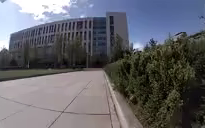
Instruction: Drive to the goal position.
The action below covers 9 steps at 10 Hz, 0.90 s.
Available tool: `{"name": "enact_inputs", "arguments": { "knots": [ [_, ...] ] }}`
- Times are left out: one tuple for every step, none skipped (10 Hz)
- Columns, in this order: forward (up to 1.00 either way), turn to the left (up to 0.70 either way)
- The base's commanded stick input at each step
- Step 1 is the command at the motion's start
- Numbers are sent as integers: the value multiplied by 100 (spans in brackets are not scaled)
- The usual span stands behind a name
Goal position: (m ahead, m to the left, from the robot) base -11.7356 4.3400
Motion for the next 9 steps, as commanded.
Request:
{"name": "enact_inputs", "arguments": {
  "knots": [
    [4,0],
    [4,0],
    [4,0],
    [4,0],
    [4,0],
    [4,0],
    [4,0],
    [4,0],
    [4,0]
  ]
}}
